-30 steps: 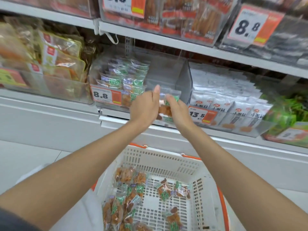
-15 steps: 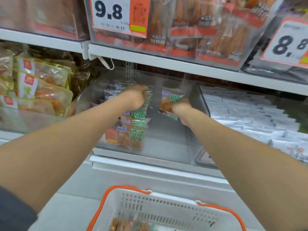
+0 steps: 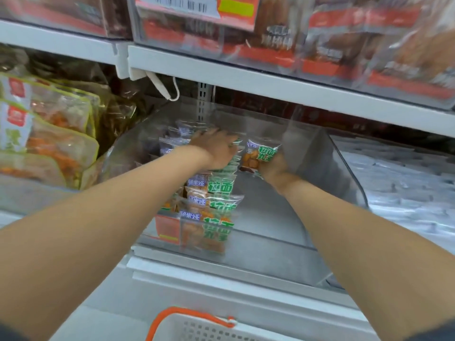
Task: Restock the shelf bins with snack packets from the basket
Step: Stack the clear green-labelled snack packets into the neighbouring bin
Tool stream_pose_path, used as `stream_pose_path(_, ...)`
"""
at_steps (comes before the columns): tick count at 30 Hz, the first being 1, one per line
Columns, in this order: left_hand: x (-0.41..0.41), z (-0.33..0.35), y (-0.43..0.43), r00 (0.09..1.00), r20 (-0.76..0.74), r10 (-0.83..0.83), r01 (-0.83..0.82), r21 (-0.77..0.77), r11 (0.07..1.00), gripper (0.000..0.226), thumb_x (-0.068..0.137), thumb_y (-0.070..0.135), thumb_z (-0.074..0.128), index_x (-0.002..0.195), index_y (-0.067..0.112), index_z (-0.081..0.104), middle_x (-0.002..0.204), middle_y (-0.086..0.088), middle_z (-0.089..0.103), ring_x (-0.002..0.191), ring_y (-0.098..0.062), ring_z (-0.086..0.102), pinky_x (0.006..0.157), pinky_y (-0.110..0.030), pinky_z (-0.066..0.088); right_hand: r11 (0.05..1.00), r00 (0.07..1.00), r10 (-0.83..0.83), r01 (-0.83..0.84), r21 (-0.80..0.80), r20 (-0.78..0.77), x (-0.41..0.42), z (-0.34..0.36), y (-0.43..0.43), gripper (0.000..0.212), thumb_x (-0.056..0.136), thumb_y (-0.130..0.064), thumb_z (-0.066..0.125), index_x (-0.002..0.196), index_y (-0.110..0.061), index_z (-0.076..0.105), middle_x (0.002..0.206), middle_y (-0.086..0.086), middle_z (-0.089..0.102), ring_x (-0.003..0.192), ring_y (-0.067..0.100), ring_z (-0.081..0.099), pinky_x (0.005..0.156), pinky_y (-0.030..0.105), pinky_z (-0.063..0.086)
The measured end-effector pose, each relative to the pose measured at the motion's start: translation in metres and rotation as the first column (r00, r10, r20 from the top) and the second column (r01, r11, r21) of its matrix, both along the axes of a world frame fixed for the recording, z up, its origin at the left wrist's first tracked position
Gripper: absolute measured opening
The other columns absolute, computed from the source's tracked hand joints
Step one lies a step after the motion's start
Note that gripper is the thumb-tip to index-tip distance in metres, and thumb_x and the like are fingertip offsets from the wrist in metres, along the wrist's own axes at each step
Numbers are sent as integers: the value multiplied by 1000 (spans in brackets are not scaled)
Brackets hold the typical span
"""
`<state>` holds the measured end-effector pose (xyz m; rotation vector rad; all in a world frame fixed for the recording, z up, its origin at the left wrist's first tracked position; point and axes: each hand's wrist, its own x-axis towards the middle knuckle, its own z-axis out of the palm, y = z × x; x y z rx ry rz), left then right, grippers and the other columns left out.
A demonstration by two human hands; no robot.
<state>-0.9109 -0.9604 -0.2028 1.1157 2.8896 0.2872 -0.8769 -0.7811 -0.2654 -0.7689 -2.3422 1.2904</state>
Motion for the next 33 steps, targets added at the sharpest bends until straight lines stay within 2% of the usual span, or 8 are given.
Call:
stream_pose_path(5, 0, 2, 0, 1000, 17, -1, 1, -3, 1000, 52, 106, 44, 18, 155, 29, 13, 163, 3, 8, 150, -21, 2, 122, -46, 3, 992, 994, -107, 105, 75, 11, 1, 1, 0, 54, 85, -10, 71, 128, -5, 39, 109, 5, 56, 106, 21, 57, 79, 25, 41)
stream_pose_path(8, 0, 3, 0, 1000, 28, -5, 5, 14, 1000, 52, 105, 45, 17, 155, 29, 16, 163, 3, 10, 150, -20, 4, 121, -48, 3, 991, 991, -99, 89, 97, 95, 6, 2, 2, 40, 86, -9, 64, 123, -10, 49, 114, 8, 63, 102, 24, 61, 86, 34, 52)
stream_pose_path(14, 24, 13, -10, 997, 52, 57, -60, 62, 996, 50, 106, 41, 18, 153, 26, 26, 162, 1, 18, 150, -20, 10, 121, -50, 7, 987, 965, -152, 139, 77, 214, 38, 23, -24, 45, 89, -14, 60, 131, -5, 46, 124, 16, 56, 113, 35, 57, 86, 37, 52)
stream_pose_path(17, 55, 16, -21, 996, -42, 81, -74, 153, 986, 36, 102, 36, 34, 127, 20, 55, 140, -7, 51, 129, -28, 45, 107, -46, 35, 988, 998, -51, 47, 146, 27, 71, 42, -51, 14, 86, -13, 60, 100, -12, 59, 99, 10, 64, 91, 30, 63, 65, 31, 45)
stream_pose_path(19, 83, 17, -29, 977, -168, 127, -73, 297, 952, 15, 93, 27, 48, 96, 16, 58, 106, -9, 63, 102, -31, 57, 84, -40, 47, 973, 989, 60, -28, 229, -134, 106, 54, -71, 12, 85, -8, 59, 95, -14, 58, 90, 7, 63, 81, 23, 58, 67, 32, 45)
stream_pose_path(24, 167, 21, -45, 945, -241, 221, -75, 497, 864, 11, 85, 19, 54, 81, 15, 45, 85, -12, 59, 87, -35, 55, 67, -42, 43, 884, 872, 270, -57, 464, -407, 185, 65, -100, 17, 78, -1, 58, 91, -11, 60, 82, -1, 51, 65, 4, 43, 67, 21, 37)
stream_pose_path(28, 220, -2, -59, 967, 3, 256, -220, 521, 825, 14, 85, 19, 54, 76, 17, 43, 67, -2, 48, 71, -30, 49, 60, -34, 36, 864, 896, 306, -120, 489, -321, 243, 42, -110, 17, 80, -2, 59, 94, -10, 60, 79, -4, 50, 63, 8, 42, 64, 23, 37)
stream_pose_path(33, 262, -72, -67, 920, 317, 228, -280, 127, 952, 9, 84, 24, 56, 83, 17, 51, 87, -4, 63, 84, -28, 58, 76, -36, 50, 865, 940, 338, -332, 376, 51, 303, -32, -103, 15, 84, -9, 57, 97, -15, 62, 87, -2, 59, 69, 13, 51, 69, 32, 45)
